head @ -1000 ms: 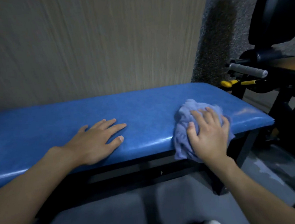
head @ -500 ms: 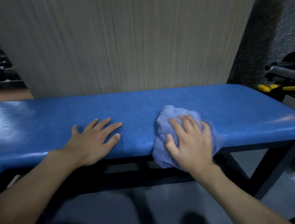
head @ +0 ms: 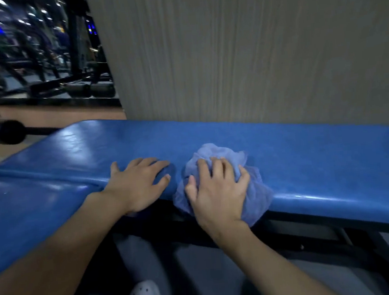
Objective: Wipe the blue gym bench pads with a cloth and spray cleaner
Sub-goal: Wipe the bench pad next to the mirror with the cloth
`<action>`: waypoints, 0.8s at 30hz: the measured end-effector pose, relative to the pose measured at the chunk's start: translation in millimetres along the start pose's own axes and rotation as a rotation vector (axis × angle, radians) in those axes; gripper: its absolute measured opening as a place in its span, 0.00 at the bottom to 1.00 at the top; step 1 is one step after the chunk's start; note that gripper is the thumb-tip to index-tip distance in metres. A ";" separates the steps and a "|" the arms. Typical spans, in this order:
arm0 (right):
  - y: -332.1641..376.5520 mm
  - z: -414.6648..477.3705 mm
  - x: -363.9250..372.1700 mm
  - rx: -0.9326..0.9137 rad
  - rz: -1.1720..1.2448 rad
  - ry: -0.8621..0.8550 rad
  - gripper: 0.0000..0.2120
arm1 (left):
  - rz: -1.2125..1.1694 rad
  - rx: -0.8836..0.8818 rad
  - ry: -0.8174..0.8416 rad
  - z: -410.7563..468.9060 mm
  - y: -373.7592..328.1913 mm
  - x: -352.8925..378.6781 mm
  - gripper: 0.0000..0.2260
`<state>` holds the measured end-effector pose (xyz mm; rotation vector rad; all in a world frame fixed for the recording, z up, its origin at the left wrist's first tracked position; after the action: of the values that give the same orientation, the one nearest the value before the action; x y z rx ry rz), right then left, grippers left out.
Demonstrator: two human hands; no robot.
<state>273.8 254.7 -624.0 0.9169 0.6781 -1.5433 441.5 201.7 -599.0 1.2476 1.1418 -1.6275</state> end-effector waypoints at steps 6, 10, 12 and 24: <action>-11.4 39.3 -18.8 -0.160 0.402 0.135 0.16 | -0.169 -0.099 -0.382 -16.3 -18.1 -15.1 0.24; -87.9 62.8 -15.9 -0.007 0.221 0.226 0.21 | -0.128 0.148 -0.447 -23.3 -92.3 29.5 0.23; -104.5 57.3 -9.6 -0.063 0.131 0.351 0.19 | -0.102 0.147 -0.395 -19.0 -105.1 50.5 0.23; -86.2 63.1 -2.6 -0.103 0.022 0.412 0.25 | -0.029 -0.151 -0.506 -4.2 -25.0 37.5 0.22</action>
<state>177.7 218.6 -594.4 1.1727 1.0254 -1.2962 411.1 211.1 -631.1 0.6680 0.9404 -1.7119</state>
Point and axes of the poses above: each hand's wrist, its own z-axis towards the middle knuckle, its own x-axis out of the palm, y = z × x, the point moved 3 cm from there along z, towards the middle knuckle, and after that the axes turned 10 degrees about -z, right-handed, at the moved point
